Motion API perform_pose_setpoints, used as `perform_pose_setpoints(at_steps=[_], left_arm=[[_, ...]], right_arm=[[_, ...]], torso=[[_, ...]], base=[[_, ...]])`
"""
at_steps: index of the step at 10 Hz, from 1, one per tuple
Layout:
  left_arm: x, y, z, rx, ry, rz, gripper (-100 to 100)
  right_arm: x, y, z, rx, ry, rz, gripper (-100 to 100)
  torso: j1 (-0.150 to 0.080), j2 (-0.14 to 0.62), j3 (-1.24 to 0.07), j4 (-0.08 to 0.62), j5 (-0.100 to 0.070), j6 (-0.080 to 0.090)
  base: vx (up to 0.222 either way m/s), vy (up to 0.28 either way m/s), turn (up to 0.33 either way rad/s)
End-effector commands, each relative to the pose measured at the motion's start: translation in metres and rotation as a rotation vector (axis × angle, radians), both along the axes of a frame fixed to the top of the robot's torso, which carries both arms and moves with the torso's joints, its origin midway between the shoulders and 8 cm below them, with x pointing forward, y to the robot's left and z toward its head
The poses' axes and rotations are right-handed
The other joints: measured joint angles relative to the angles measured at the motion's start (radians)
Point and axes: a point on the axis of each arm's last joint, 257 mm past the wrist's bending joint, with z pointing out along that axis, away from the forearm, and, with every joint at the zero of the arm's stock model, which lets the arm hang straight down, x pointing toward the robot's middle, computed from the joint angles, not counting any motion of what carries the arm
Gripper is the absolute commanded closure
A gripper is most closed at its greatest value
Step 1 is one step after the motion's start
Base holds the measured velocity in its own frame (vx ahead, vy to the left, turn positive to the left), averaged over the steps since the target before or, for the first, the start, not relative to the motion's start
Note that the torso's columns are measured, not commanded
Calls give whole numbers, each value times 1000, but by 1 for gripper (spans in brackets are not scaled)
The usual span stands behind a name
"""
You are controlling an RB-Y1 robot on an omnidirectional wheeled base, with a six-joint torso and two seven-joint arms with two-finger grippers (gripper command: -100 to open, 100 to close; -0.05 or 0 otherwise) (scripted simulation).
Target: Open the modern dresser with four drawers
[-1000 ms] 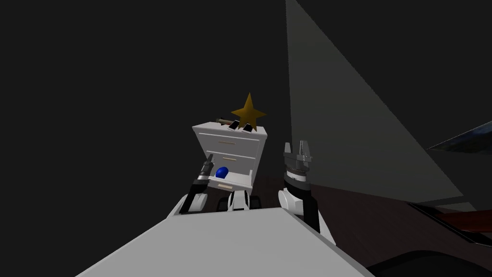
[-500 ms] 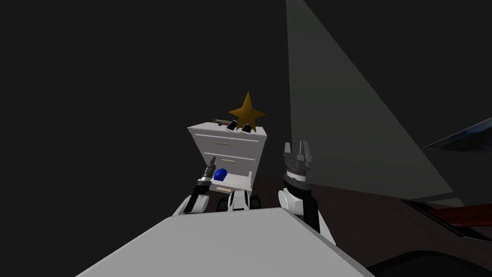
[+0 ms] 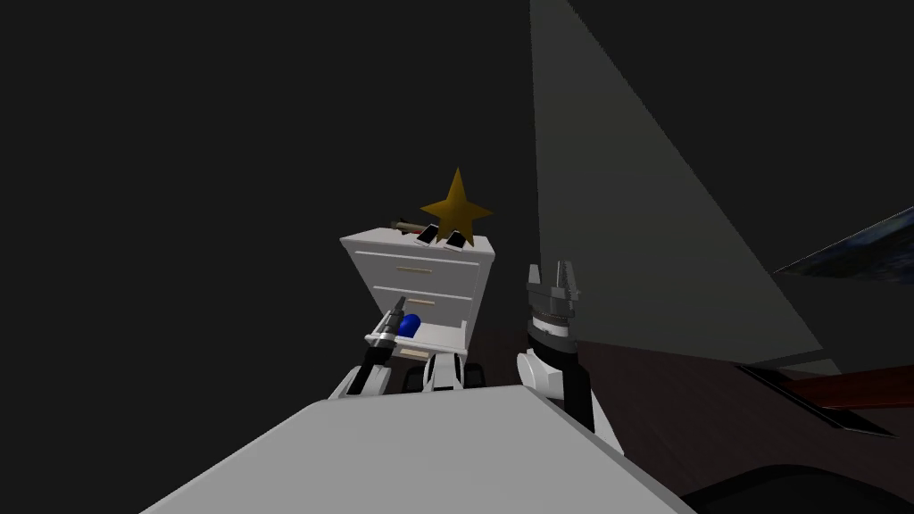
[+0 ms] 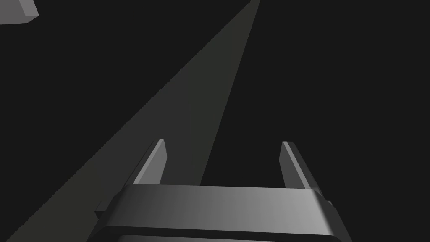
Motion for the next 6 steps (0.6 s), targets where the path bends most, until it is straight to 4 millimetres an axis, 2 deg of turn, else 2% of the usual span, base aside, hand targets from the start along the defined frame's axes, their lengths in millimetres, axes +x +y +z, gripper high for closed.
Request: perform_pose_setpoints(at_steps=[1,6], left_arm=[[1,-8,-28,3,58,-12,-100],[-5,-25,-70,-12,146,-24,-100]], right_arm=[[0,0,0,0,0,0,0],[0,0,0,0,0,0,0]], torso=[[0,-1,0,0,0,0],[0,1,1,0,0,0]], base=[[57,-4,-51],[40,-1,-33]])
